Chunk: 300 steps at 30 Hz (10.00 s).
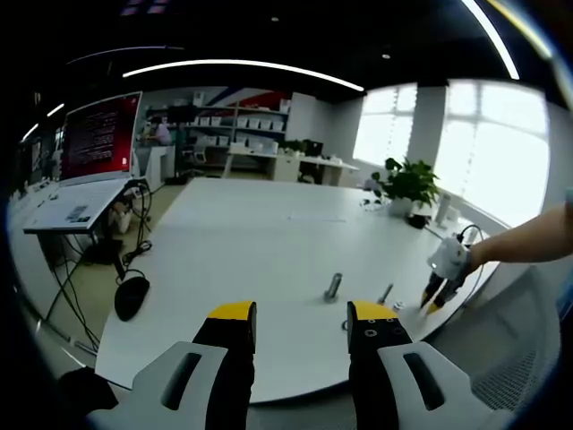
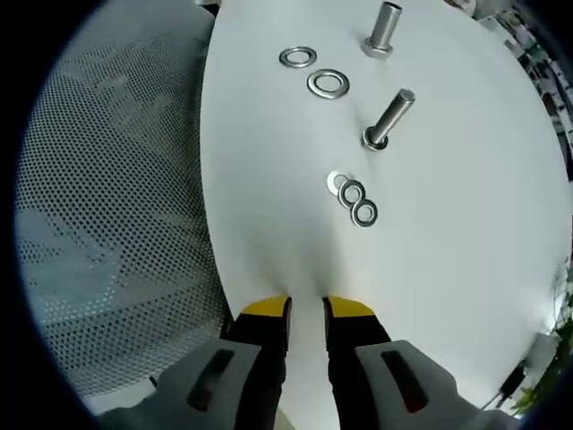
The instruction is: Place the washer onto the threaded stud by aligning its center hole with the stud, sliding it down to the base, and recovering from edge contact or off-axis alignment until the washer reaches the visible bottom stop.
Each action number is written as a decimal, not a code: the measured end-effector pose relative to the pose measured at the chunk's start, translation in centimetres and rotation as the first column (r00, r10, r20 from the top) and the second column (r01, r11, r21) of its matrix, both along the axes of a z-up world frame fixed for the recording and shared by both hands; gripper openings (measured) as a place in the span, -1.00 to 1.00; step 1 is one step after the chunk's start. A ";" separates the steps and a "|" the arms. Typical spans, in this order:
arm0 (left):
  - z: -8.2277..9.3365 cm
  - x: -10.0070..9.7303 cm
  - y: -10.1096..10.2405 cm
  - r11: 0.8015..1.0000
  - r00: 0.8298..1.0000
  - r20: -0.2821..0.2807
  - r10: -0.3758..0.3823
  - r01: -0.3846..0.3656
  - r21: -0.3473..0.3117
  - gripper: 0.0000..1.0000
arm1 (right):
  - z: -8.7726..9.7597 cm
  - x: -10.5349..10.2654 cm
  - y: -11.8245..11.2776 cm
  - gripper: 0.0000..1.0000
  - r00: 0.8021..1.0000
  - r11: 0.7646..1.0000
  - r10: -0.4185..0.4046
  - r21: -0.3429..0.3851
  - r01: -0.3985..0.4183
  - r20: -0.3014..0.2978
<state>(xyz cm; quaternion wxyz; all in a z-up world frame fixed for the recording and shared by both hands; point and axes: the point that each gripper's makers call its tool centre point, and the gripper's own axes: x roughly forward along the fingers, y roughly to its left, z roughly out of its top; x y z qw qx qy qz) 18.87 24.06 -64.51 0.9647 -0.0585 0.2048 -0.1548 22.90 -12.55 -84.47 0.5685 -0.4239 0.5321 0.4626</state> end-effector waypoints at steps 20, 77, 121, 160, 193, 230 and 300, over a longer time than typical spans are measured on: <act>0.1 0.1 0.2 1.000 1.000 0.009 0.014 -0.014 -0.006 -0.23 | 0.1 0.2 0.2 -0.70 0.998 0.998 -0.055 0.014 0.055 0.006; 0.3 0.2 1.0 0.997 0.997 0.016 0.072 -0.072 -0.037 -0.23 | 0.0 5.4 4.9 -0.70 0.999 0.997 0.033 0.064 -0.035 0.037; 0.5 0.2 0.9 0.997 0.998 0.025 0.062 -0.061 -0.041 -0.23 | 6.8 7.4 8.5 -0.73 0.979 0.972 -0.040 0.236 -0.008 0.198; 0.2 0.1 0.8 0.997 0.998 0.011 0.062 -0.061 -0.040 -0.23 | 4.8 7.0 10.7 -0.74 0.985 0.985 0.072 0.141 -0.095 0.157; 0.0 0.0 1.1 0.996 0.997 -0.001 0.078 -0.078 -0.038 -0.23 | 1.3 7.6 10.2 -0.42 0.982 0.993 0.106 0.042 -0.114 0.159; 0.0 0.0 0.9 0.997 0.998 -0.004 0.067 -0.067 -0.034 -0.23 | 1.6 3.7 6.4 -0.52 0.997 0.982 0.025 0.184 -0.039 0.077; 0.0 -0.1 1.0 0.997 0.997 -0.004 0.071 -0.071 -0.036 -0.23 | 0.1 3.5 8.5 -0.68 0.998 0.991 0.051 0.125 -0.056 0.047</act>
